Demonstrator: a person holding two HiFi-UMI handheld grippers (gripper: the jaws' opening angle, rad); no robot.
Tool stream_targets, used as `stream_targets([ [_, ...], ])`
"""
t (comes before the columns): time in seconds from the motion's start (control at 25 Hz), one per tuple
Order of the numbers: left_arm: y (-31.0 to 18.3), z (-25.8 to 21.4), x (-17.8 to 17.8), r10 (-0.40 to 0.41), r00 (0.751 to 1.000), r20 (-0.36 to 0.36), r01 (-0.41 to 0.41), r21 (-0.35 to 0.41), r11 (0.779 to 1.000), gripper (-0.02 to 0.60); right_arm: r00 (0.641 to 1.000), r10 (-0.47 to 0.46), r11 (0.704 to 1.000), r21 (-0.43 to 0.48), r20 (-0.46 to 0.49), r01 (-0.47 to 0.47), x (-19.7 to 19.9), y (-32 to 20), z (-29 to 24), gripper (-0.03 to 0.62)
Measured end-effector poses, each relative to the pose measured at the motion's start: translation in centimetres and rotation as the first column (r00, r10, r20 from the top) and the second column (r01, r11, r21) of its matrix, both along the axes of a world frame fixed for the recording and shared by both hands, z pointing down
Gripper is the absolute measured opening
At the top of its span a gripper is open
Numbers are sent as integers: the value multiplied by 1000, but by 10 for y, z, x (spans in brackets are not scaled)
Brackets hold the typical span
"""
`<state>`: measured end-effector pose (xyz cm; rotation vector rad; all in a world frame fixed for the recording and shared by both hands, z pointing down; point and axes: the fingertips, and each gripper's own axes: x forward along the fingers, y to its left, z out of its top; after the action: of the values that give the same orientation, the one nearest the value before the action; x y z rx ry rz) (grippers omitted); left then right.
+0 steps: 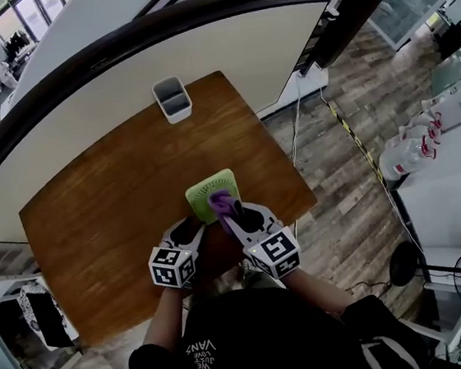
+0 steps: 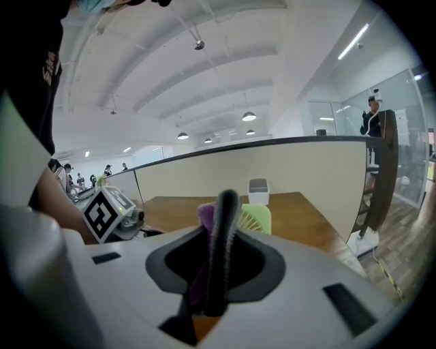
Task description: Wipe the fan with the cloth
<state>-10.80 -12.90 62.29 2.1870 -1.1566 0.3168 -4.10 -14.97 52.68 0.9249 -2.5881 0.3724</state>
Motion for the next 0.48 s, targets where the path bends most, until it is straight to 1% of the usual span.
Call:
stream_targets([
  [0.28,-9,11,7,66,998,-17,-66,-16,998,156,1000,-14,999,51,-12,15,-18,-6,1,84],
  [0.4,-11,13,9,99,995,-7,-99,-11,995,156,1000,-19,997,71,-13,20,-27,-7,1,84],
  [0.48,-13,13,9,108,994,-1,-108,-7,994,156,1000,-27,997,74,-14,28,-33,-8,1,84],
])
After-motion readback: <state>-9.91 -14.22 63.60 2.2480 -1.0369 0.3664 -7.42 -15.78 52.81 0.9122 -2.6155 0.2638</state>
